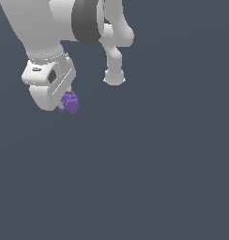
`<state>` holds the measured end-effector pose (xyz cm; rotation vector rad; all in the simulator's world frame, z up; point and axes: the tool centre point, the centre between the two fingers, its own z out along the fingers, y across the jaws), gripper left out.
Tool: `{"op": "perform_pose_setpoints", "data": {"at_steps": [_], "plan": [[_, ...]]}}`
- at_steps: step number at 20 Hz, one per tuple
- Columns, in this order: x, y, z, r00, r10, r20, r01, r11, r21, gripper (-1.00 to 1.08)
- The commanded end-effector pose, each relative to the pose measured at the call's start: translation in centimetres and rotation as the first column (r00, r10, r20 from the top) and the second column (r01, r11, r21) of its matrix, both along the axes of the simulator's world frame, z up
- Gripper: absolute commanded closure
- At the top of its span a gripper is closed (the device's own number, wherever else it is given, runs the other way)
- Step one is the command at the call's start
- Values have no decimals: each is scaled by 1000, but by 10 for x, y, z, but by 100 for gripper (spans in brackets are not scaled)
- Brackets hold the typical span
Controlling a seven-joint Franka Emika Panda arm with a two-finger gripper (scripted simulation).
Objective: Pick up the object and move it to a goal position.
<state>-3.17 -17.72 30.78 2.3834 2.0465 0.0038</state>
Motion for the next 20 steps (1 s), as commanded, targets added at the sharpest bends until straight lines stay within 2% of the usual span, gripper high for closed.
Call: {"op": "perform_pose_setpoints", "data": {"at_steps": [1,12,20], "plan": [[-3,-8,28,1000,0,-1,0,1000,1,108],[-11,-42,136,1000,0,-1,0,1000,0,108],[-13,-57,184,1000,-1,-2,1,1000,-1,108]]}}
